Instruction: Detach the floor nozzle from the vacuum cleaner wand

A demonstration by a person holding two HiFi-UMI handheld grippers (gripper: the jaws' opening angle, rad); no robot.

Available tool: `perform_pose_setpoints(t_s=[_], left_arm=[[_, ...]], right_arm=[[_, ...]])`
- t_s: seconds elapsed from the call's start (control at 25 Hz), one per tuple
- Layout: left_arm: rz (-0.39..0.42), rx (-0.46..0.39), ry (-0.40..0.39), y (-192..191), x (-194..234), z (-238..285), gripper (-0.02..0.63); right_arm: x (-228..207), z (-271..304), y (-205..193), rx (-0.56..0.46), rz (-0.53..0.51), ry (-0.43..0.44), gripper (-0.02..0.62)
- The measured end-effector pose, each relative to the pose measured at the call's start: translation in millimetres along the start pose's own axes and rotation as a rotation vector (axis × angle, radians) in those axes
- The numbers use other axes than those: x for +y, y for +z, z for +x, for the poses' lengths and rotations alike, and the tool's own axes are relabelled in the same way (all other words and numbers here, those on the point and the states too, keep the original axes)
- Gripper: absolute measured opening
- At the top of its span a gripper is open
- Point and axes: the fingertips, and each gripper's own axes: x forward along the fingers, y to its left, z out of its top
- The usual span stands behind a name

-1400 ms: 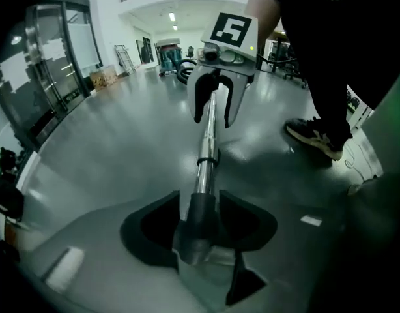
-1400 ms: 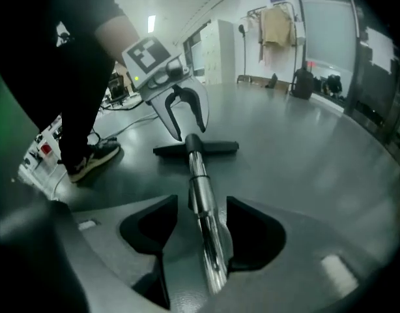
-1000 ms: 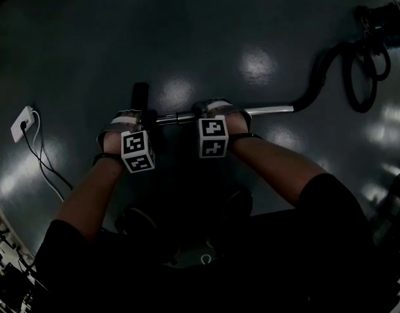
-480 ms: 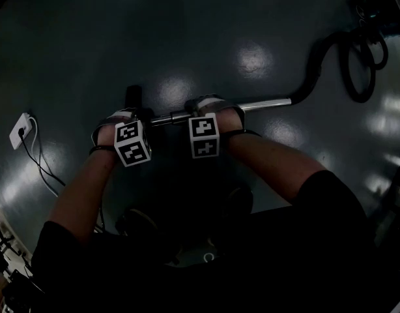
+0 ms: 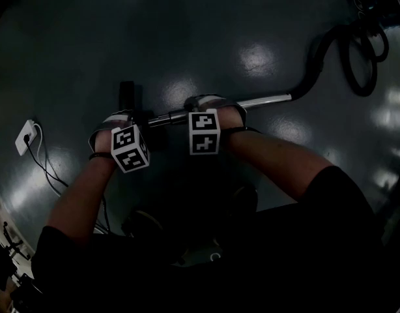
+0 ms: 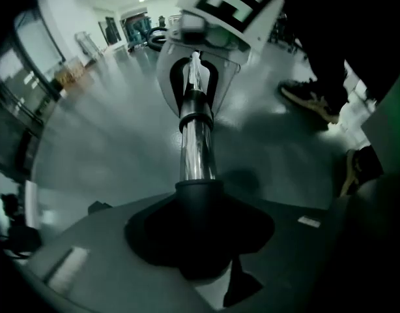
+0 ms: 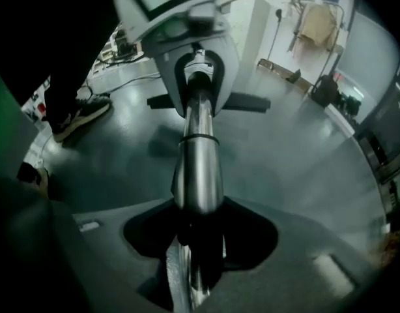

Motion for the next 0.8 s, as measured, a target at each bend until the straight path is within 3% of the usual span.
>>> perform_pose_setpoints(t_s=[0.12, 0.2, 0.28, 0.44, 0.56, 0.6, 0.64, 0.68, 0.72, 0.8], left_arm=[[0.107, 0.097, 0.247, -7.2, 17.7, -3.9, 0.152], [0.109, 0.114, 0.271, -9.5, 20.6, -4.2, 0.150], [0.054, 0.082, 0.143, -8.4, 9.5, -2.8, 0.155], [-0.098, 0.080, -0.297, -11.0, -24.2, -9.8, 0.156], [-0.290, 0.058, -0.675, -6.9, -54.6, -28.5, 0.152], [-0.340, 0.042, -0.754, -5.3, -60.7, -33.9, 0.153], [-0.366, 0.025, -0.785, -3.7, -62.9, -36.5, 0.153], [-0.366, 0.009, -0.767, -2.2, -61.8, -35.7, 0.153], [-0.344, -0.002, -0.708, -1.1, -58.3, -32.1, 0.153], [-0.257, 0.002, -0.505, -1.4, -44.9, -22.0, 0.149]], right_arm=[[-5.0, -4.7, 3.5, -0.020, 0.078, 0.050, 0.175], [-6.2, -6.1, 5.0, -0.022, 0.088, 0.063, 0.175], [-2.0, -6.6, 5.0, -0.023, 0.079, 0.077, 0.173], [11.1, -9.1, 9.5, -0.027, 0.029, 0.089, 0.173], [16.6, -7.6, 17.2, -0.018, -0.040, 0.063, 0.172], [17.9, -7.3, 19.2, -0.018, -0.054, 0.056, 0.173], [18.8, -7.3, 19.8, -0.018, -0.058, 0.055, 0.173], [19.3, -7.1, 19.0, -0.017, -0.053, 0.057, 0.173], [19.1, -6.7, 17.2, -0.015, -0.041, 0.061, 0.173], [17.0, -6.2, 13.1, -0.011, -0.014, 0.069, 0.173]])
